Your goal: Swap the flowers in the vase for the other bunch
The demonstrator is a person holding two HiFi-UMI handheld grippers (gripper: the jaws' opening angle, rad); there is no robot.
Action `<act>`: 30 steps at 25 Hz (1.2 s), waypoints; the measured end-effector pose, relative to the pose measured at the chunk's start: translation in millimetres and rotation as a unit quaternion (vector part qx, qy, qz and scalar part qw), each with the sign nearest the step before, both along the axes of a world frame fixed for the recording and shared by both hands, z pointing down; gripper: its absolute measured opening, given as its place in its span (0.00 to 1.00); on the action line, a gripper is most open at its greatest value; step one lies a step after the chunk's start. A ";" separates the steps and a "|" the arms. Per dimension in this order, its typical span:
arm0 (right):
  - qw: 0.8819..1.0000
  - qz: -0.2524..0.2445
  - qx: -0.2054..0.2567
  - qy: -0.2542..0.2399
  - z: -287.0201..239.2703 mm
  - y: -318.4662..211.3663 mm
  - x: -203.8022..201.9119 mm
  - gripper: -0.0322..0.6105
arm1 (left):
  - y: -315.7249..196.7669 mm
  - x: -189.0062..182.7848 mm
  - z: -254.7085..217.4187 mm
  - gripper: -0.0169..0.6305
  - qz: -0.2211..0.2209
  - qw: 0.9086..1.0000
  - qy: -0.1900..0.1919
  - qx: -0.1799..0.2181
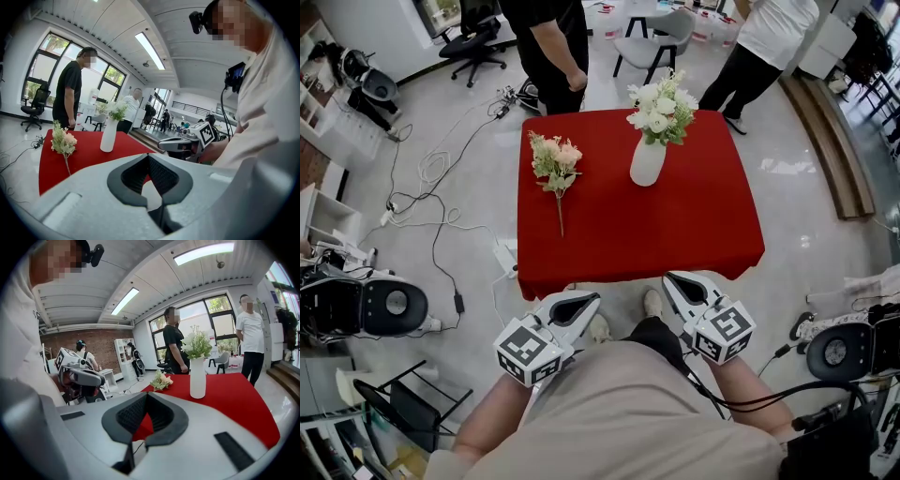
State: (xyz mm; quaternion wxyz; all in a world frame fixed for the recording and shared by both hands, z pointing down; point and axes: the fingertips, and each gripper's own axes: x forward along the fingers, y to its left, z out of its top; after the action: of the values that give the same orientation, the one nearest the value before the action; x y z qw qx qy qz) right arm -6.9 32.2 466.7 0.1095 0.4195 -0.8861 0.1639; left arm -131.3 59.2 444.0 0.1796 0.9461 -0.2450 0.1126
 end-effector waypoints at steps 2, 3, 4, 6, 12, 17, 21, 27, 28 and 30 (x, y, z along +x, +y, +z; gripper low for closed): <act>1.000 -0.002 -0.001 0.000 -0.5 1.8 -1.9 0.07 | 1.1 0.2 -0.4 0.04 0.002 1.000 0.000 0.001; 1.000 -0.003 -0.001 0.000 -0.6 2.5 -2.8 0.07 | 1.2 0.4 -0.8 0.04 0.003 1.000 0.001 0.001; 1.000 -0.004 -0.001 0.001 -0.7 3.3 -3.8 0.07 | 1.5 0.7 -1.0 0.04 0.003 1.000 0.002 0.002; 1.000 -0.006 -0.001 0.002 -1.2 5.8 -5.8 0.07 | 3.4 1.3 -1.4 0.04 0.005 1.000 0.002 0.003; 1.000 -0.010 -0.003 0.002 -2.1 11.2 -10.7 0.07 | 9.0 -1.7 -3.5 0.04 0.004 1.000 0.001 0.003; 1.000 -0.011 -0.005 0.002 0.7 10.2 -13.8 0.07 | 9.0 -5.5 1.9 0.04 0.004 1.000 -0.002 0.000; 1.000 -0.015 -0.007 0.004 1.1 13.5 -14.7 0.07 | 10.6 -5.0 3.9 0.04 0.003 1.000 0.000 -0.005; 1.000 -0.026 -0.007 0.000 2.2 15.3 -3.5 0.07 | 10.4 9.0 6.4 0.04 -0.006 1.000 0.000 -0.008; 1.000 -0.028 -0.007 -0.001 1.8 16.0 0.2 0.07 | 11.5 13.8 6.4 0.04 -0.007 1.000 0.000 -0.009; 1.000 -0.030 -0.008 -0.003 0.9 17.3 8.6 0.07 | 13.1 24.8 5.5 0.04 -0.008 1.000 0.000 -0.011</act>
State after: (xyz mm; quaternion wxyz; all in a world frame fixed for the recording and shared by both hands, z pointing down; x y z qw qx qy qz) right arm 1.7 49.6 467.6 0.1149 0.3911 -0.8975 0.1686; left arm -106.5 72.4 449.6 0.1908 0.9422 -0.2509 0.1139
